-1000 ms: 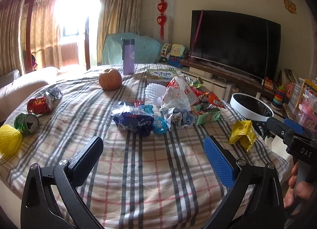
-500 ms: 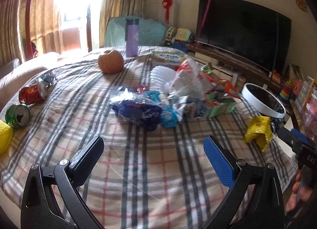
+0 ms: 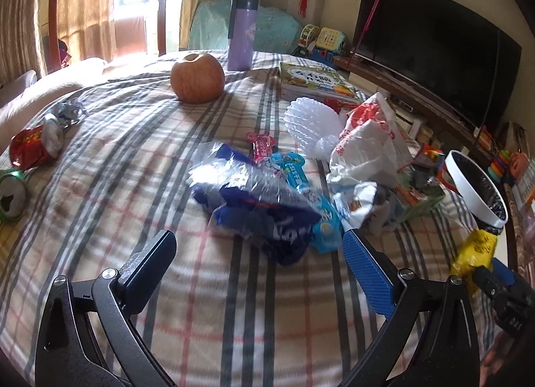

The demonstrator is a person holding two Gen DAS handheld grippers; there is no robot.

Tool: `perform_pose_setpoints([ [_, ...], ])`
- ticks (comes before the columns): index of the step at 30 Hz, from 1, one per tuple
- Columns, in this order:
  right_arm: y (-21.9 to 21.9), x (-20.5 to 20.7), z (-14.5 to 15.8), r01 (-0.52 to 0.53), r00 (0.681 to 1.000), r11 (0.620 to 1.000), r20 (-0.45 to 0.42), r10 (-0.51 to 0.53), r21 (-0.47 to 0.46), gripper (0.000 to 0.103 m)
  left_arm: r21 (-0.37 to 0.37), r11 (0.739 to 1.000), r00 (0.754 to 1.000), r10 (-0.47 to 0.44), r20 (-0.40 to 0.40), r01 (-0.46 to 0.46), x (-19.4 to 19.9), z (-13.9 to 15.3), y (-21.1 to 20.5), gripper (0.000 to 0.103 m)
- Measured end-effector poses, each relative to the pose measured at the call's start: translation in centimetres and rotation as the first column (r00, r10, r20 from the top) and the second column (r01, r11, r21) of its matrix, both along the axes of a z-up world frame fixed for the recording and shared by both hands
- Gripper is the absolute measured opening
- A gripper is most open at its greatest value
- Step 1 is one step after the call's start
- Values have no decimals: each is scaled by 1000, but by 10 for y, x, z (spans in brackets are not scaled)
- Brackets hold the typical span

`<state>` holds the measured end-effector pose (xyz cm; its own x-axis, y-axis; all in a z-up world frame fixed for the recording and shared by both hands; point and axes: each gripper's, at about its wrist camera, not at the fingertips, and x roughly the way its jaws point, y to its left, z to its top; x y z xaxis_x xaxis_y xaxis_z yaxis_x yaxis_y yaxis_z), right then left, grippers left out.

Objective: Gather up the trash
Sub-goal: 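Grasp the blue plastic bag with the left tool while the right tool grasps the yellow wrapper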

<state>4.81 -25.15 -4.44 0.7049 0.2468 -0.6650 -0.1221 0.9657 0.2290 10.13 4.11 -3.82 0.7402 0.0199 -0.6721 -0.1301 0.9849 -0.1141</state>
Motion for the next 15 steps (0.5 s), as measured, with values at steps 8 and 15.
perform_pose_setpoints([
  [8,-3,7,-2,-38,999,997,-18,40,69,39,-79,997,998,-23,-61,18,21,-17,8,41],
  [15,1,5,6,-58,998,996,9,57,71,33,-70,997,999,-37,-31,35,-2,-10,6,29],
])
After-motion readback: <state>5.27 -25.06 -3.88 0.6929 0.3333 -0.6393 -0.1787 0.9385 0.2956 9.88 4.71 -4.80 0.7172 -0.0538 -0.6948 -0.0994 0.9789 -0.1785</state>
